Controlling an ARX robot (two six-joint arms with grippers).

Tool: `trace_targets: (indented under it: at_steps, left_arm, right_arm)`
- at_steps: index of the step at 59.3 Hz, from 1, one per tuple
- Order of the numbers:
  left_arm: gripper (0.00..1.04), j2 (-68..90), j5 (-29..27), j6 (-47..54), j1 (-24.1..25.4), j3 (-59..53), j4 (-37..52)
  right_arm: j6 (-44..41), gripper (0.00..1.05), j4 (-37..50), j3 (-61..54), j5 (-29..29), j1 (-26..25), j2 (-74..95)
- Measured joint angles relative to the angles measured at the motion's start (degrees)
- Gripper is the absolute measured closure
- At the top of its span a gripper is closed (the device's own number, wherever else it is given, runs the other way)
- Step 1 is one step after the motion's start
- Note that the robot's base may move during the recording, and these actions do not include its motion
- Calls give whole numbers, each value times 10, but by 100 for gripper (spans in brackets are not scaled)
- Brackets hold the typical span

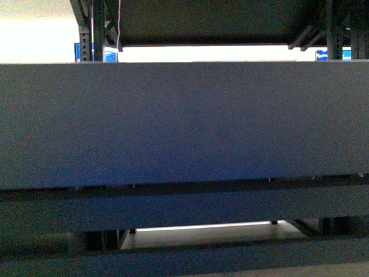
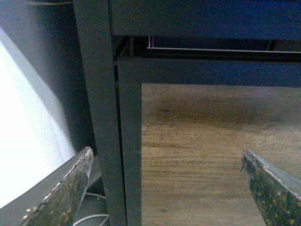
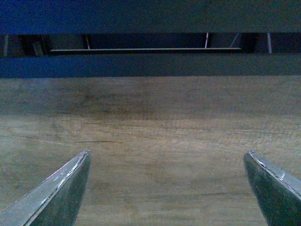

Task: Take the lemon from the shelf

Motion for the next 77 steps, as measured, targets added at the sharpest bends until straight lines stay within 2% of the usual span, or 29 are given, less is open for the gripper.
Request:
trace_targets:
  at_steps: [77]
  left_arm:
    - [8,0,-1,0,0,0,0]
  right_arm:
    - [0,7,0,0,0,0,0]
